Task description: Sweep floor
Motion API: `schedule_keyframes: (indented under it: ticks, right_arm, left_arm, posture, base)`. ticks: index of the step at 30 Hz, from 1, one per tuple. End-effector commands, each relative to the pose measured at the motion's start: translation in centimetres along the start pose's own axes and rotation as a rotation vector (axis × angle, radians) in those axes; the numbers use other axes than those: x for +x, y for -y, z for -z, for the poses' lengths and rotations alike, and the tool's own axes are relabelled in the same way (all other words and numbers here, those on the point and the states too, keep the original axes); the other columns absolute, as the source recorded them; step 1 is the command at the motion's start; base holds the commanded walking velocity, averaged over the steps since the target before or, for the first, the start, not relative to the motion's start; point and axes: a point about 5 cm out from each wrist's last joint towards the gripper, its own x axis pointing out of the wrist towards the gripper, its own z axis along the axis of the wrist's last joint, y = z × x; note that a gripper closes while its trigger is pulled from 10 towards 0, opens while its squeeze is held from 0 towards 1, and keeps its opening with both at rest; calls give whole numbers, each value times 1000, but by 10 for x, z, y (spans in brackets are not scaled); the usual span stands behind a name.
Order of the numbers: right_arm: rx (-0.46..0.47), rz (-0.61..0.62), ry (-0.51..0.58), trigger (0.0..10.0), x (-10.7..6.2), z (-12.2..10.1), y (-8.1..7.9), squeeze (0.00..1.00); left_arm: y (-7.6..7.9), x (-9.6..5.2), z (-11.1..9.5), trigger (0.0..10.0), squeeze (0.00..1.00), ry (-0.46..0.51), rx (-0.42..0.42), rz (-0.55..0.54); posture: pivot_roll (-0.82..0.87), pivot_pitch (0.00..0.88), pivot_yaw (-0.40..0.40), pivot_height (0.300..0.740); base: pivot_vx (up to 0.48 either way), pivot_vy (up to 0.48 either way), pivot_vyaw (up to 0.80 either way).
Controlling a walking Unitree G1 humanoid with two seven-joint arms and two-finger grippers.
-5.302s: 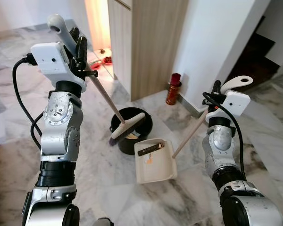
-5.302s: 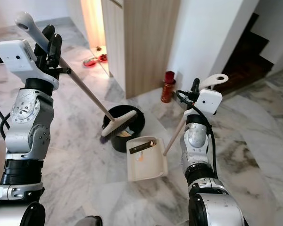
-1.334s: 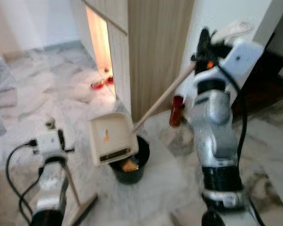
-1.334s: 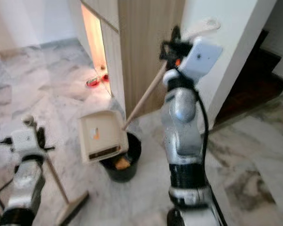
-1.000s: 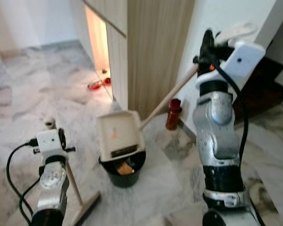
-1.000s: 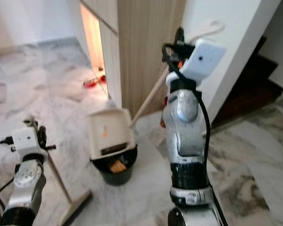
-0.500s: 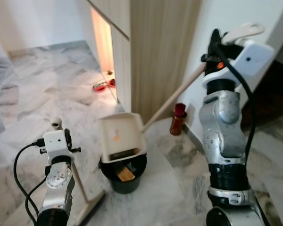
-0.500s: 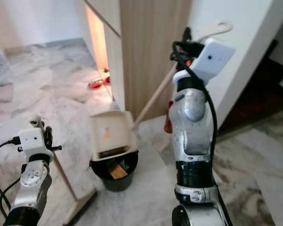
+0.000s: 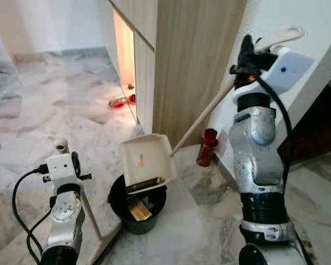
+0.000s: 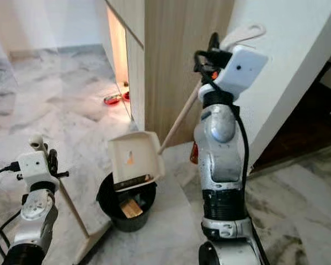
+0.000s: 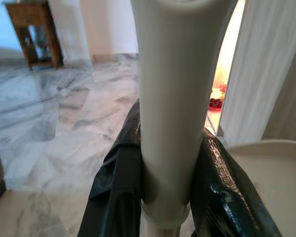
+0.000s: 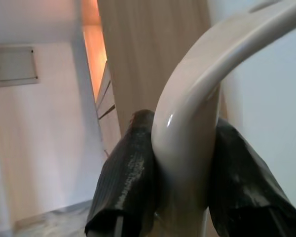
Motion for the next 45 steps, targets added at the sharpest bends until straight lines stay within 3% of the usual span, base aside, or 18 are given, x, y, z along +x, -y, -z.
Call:
schedule_keyframes:
  ticks: [1, 14, 29, 31, 45]
  right_arm:
    - [38, 0, 105, 10000, 4, -20, 2, 0]
    - [67, -97, 219, 10000, -4, -32, -8, 0]
    - [-17, -282, 393, 10000, -20, -48, -32, 0]
    - [-45, -378, 438, 10000, -28, -52, -42, 0]
    - [-136, -577, 426, 10000, -51, -42, -61, 0]
  left_arm:
    - [7, 1, -6, 10000, 0, 37, -12, 18]
    - [11, 0, -5, 10000, 0, 39, -15, 28]
    - [15, -2, -6, 10000, 0, 52, -15, 53]
    - [16, -2, -7, 10000, 0, 56, -13, 62]
    - [16, -3, -7, 10000, 0, 58, -10, 67]
  posture:
    - [58, 0, -33, 740]
    - [56, 0, -34, 740]
    - [54, 0, -33, 740]
    - [51, 0, -33, 740]
    - [52, 0, -31, 740]
  base:
    - [0, 0, 0]
    - [0, 0, 0]
    - [0, 0, 0]
    - [0, 0, 0]
    - [0, 0, 0]
